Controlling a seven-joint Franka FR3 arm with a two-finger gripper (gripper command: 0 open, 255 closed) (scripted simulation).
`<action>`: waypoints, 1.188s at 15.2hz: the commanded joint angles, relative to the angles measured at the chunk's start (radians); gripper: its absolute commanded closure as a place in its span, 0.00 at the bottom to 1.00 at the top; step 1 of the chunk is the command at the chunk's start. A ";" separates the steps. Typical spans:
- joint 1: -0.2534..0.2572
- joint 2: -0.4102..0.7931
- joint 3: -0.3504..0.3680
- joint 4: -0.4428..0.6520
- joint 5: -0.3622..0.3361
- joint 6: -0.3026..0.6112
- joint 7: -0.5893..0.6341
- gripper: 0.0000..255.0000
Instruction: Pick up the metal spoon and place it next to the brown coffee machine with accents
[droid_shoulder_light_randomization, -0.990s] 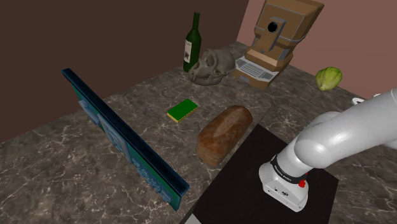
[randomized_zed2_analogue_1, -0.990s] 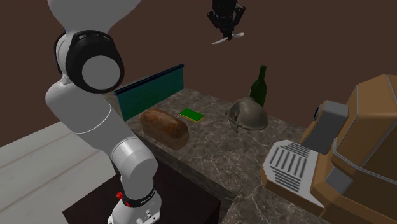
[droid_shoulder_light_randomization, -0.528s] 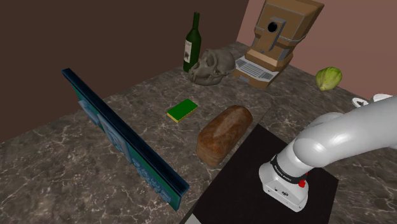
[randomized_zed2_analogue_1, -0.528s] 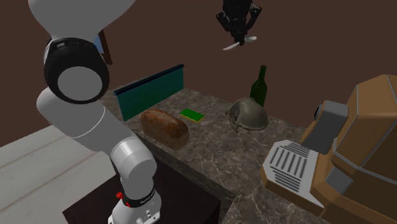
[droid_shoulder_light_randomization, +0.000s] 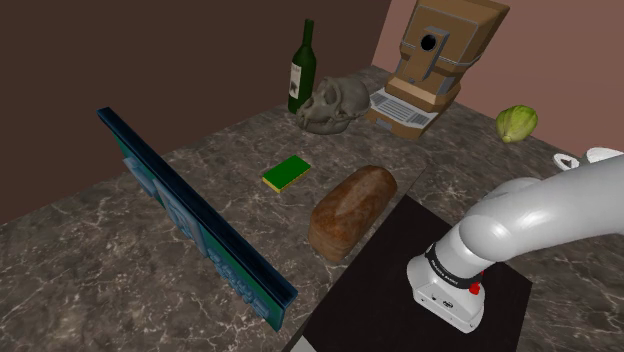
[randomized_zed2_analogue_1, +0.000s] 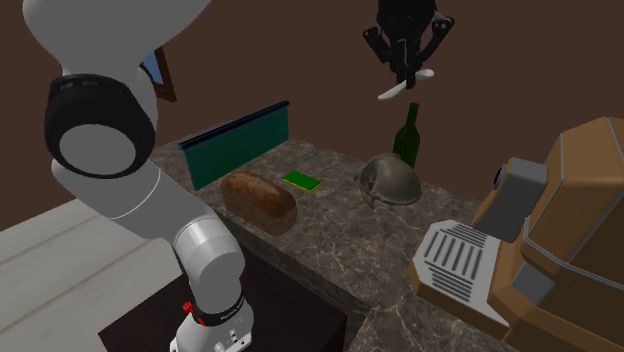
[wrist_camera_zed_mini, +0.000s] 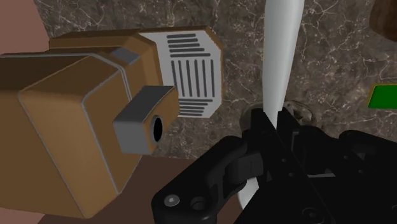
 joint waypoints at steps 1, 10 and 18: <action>-0.007 0.008 -0.043 0.017 -0.005 0.000 -0.053 1.00; -0.028 0.104 -0.287 0.147 0.013 -0.002 -0.321 1.00; -0.041 0.168 -0.436 0.176 0.056 0.040 -0.467 1.00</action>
